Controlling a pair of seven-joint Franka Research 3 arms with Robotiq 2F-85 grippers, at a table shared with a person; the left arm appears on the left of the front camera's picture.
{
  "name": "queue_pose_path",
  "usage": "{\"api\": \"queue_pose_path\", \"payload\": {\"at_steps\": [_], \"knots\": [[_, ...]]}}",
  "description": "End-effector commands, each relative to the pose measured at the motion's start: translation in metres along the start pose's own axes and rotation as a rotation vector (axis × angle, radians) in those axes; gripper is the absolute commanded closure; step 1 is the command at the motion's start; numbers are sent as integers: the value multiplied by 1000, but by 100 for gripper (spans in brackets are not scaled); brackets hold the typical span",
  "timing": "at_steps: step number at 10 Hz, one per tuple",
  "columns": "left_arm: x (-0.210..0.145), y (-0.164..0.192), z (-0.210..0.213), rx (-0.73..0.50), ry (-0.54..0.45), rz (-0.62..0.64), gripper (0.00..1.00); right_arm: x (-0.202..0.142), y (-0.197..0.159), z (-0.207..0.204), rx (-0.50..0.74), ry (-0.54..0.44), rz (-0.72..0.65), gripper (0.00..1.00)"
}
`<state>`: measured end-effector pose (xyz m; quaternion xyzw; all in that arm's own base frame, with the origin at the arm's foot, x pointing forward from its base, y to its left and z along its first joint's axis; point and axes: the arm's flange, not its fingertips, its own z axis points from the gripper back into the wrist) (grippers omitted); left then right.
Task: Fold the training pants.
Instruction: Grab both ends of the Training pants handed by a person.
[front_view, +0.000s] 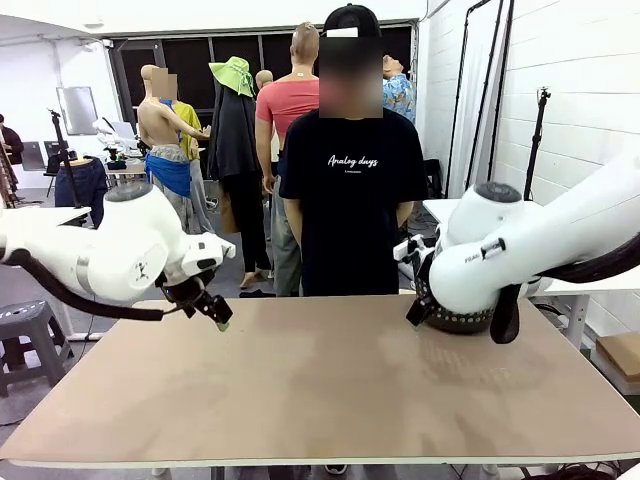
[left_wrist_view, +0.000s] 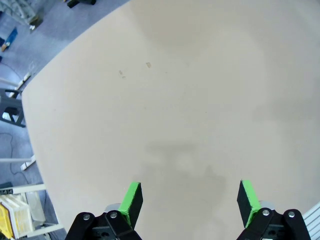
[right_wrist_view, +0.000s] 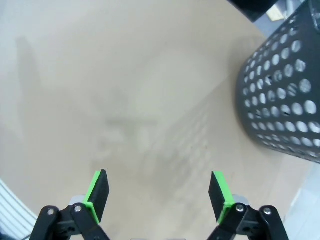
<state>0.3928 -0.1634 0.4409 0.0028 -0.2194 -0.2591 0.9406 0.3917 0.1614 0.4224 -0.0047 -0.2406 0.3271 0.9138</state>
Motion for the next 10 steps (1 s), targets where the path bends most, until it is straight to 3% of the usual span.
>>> {"api": "queue_pose_path", "payload": {"at_steps": [1,7,10], "knots": [[8,-8,25,47,24,68,0,10,-6,34,-62,42,0,0],[27,-14,97,53,-11,44,0,17,-11,115,-74,-11,45,0],[31,-18,116,77,0,7,0,20,-10,142,-79,14,123,0]]}}
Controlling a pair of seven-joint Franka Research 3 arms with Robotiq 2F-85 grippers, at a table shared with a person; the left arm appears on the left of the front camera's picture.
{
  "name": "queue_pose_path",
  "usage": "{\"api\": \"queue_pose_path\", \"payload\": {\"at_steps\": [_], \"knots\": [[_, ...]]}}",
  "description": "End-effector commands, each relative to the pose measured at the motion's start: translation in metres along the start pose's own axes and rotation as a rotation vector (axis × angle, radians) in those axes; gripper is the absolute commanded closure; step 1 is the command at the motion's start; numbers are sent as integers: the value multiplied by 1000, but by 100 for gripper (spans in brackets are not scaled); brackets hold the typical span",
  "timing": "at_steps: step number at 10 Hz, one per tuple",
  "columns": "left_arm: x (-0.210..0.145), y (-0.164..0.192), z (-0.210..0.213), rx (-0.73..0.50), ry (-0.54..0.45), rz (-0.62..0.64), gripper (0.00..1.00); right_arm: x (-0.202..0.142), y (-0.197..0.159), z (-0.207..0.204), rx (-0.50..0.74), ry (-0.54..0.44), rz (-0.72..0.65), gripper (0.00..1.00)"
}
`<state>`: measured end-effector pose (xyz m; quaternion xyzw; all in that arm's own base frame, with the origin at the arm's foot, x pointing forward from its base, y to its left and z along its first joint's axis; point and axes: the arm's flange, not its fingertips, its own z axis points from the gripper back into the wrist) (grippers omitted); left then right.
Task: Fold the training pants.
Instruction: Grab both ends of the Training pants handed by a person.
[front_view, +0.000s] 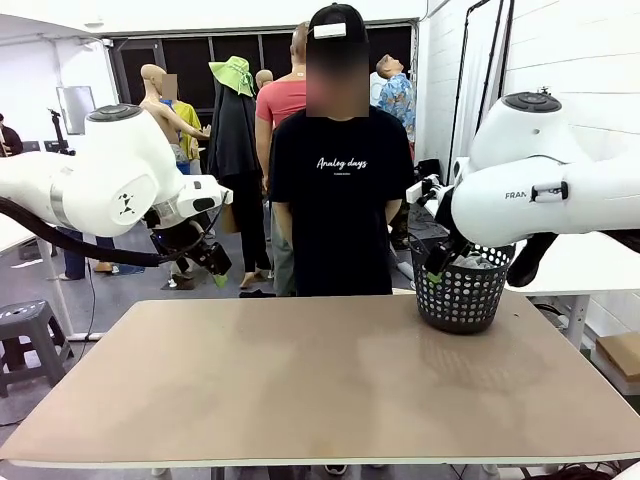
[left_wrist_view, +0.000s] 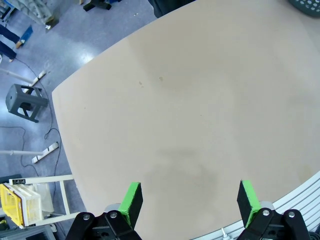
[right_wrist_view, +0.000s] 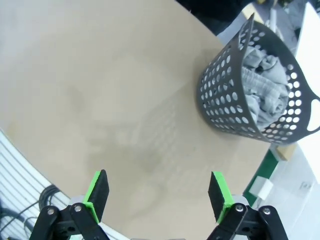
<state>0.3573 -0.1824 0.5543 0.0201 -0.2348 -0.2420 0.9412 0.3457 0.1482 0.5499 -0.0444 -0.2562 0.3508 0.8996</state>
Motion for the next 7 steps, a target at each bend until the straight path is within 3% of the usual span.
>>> {"api": "queue_pose_path", "payload": {"at_steps": [1,7], "knots": [[1,-1,5,24,20,-13,0,3,-5,14,-20,23,55,0],[0,-1,7,3,5,-3,0,4,-2,17,-2,10,33,0]]}}
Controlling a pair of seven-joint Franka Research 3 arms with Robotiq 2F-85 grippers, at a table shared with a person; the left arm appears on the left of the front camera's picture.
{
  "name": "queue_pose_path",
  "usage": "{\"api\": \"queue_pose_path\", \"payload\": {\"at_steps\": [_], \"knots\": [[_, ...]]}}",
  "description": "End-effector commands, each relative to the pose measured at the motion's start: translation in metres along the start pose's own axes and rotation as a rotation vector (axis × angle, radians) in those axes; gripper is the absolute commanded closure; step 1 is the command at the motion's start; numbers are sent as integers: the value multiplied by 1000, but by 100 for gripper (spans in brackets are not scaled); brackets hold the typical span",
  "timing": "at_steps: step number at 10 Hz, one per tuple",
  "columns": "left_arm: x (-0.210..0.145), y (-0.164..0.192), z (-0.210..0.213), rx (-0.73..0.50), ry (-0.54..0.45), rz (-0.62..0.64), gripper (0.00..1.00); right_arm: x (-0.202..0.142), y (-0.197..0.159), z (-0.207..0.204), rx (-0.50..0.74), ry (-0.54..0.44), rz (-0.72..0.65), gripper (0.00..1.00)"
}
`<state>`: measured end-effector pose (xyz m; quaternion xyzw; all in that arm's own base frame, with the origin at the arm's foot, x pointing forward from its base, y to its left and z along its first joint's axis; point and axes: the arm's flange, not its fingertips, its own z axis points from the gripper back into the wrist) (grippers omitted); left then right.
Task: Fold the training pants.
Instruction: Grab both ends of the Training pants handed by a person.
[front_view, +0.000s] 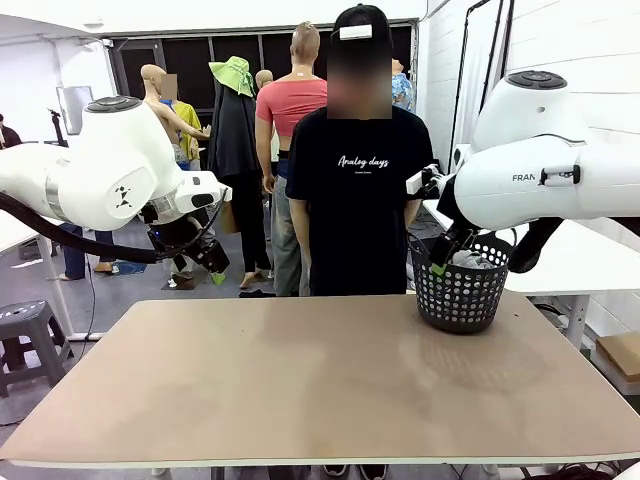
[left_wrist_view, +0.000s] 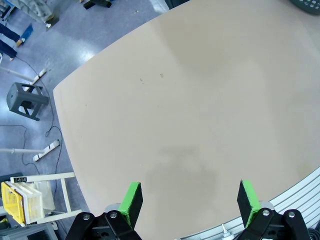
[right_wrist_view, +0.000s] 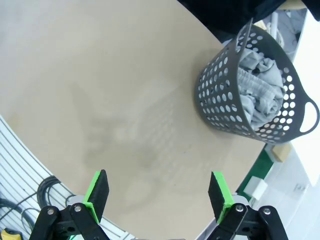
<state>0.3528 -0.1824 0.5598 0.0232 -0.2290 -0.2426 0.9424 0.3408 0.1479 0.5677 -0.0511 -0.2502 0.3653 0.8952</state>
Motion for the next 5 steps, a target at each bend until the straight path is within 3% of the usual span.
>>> {"api": "queue_pose_path", "payload": {"at_steps": [1,5], "knots": [[1,0,0,0,-8,-1,0,0,0,-1,-1,-2,0,0],[1,0,0,0,-8,-1,0,0,0,-1,-1,-2,0,0]]}}
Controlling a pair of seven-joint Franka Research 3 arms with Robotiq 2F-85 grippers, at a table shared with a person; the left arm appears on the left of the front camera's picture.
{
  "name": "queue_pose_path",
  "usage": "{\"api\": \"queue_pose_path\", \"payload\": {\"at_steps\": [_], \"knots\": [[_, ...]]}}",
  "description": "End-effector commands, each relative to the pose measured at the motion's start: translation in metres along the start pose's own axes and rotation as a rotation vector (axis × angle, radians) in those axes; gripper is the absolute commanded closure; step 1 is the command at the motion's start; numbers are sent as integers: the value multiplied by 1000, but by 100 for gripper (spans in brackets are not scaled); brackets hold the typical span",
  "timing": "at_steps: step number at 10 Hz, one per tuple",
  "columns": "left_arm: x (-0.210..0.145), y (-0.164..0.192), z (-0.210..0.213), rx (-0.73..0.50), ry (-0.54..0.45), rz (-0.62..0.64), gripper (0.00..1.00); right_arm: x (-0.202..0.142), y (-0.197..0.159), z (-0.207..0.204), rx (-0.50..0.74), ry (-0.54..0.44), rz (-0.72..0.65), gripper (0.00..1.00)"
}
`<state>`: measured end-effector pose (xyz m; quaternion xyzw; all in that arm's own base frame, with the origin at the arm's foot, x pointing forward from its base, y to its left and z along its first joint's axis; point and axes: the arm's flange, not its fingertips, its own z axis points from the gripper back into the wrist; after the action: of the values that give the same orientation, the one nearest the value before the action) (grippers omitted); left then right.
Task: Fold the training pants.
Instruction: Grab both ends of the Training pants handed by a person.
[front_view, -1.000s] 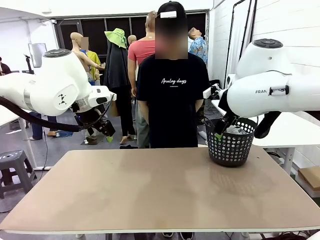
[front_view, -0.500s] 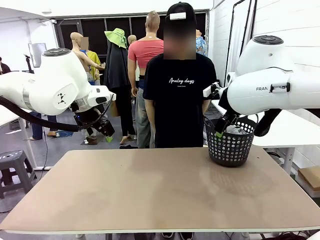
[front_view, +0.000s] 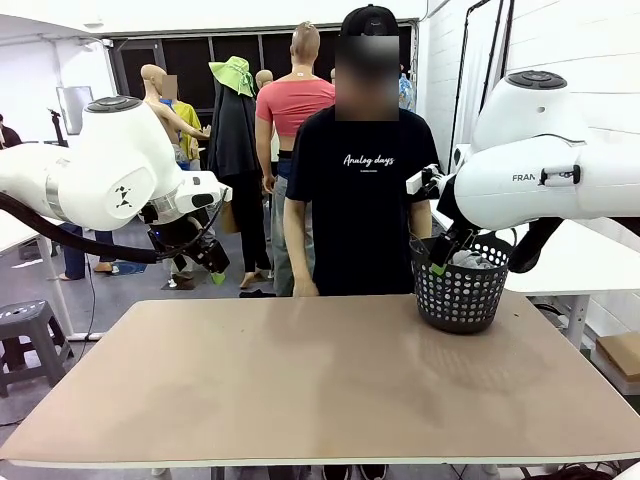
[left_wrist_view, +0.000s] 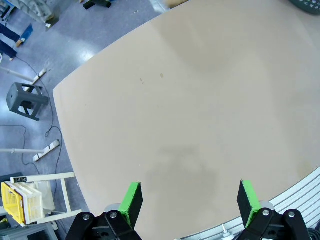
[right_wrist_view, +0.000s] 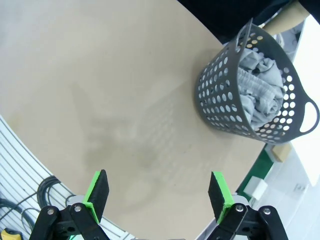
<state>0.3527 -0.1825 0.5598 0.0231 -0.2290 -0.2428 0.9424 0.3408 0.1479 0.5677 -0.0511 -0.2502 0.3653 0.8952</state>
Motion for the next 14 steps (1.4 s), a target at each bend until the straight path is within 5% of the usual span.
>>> {"api": "queue_pose_path", "payload": {"at_steps": [1,14], "knots": [[1,0,0,1,-8,-1,0,0,0,-1,-1,-2,0,0],[1,0,0,1,-8,-1,0,0,0,-1,-1,-2,0,0]]}}
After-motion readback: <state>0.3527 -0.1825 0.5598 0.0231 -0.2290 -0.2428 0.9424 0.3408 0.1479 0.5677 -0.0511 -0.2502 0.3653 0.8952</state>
